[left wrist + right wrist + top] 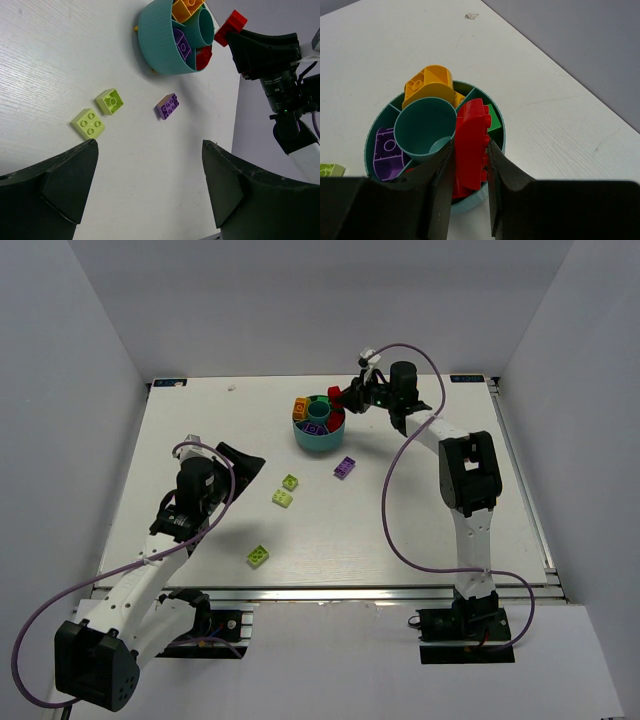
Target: Sort the legos into containers by color
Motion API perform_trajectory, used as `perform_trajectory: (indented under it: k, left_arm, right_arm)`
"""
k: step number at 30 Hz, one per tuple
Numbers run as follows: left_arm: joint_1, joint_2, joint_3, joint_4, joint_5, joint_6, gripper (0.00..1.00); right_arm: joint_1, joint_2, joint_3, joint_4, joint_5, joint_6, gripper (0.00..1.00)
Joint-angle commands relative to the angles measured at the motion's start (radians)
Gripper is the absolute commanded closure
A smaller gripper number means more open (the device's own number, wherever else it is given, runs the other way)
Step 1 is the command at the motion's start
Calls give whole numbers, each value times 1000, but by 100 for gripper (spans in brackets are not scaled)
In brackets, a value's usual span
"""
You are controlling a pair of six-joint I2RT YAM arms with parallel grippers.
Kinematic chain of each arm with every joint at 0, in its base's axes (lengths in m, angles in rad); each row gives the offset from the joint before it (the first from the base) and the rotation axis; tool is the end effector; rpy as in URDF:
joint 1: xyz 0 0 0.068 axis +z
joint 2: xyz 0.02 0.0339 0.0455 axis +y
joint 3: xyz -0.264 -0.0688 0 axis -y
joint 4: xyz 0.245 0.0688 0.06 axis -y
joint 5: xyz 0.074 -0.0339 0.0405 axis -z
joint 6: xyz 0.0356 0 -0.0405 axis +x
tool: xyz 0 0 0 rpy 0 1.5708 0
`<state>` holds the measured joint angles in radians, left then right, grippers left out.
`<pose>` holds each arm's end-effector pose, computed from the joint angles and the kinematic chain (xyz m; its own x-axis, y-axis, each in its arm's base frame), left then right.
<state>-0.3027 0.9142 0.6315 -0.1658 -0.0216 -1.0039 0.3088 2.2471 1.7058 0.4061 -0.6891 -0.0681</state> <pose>0.2003 -0.0618 0.2644 -0.4580 -0.7405 -0.4918 -0.1991 0.6246 -0.7551 0.4949 0.1816 0.2309 -0.0713 -0.0779 -0.9944 -0.8416 0.5398 0.0181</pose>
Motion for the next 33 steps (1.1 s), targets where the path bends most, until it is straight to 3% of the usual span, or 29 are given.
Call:
perform_trajectory:
  k: [1,18,24,27,33]
  left_arm:
    - [5,-11,-1,-5,-14,-4,6]
    - [5,-15,-10,5,-11,-7,6]
    - [5,-28,-15,0,-14,-9,6]
    - [5,-26,-15,0,-14,-10,6]
    - [4,-14,-10,9,-11,-7,6]
  right_arm:
    - [-4,15,55,20,-20,-24,100]
    - [-8,-75,-92,28,-59,-35,100]
    - [-11,-83,-98,25,-58,-33,79]
    - [-10,-86,-101,25,-52,-32,61]
    - [-10,-104,-120,36,-46,-22,44]
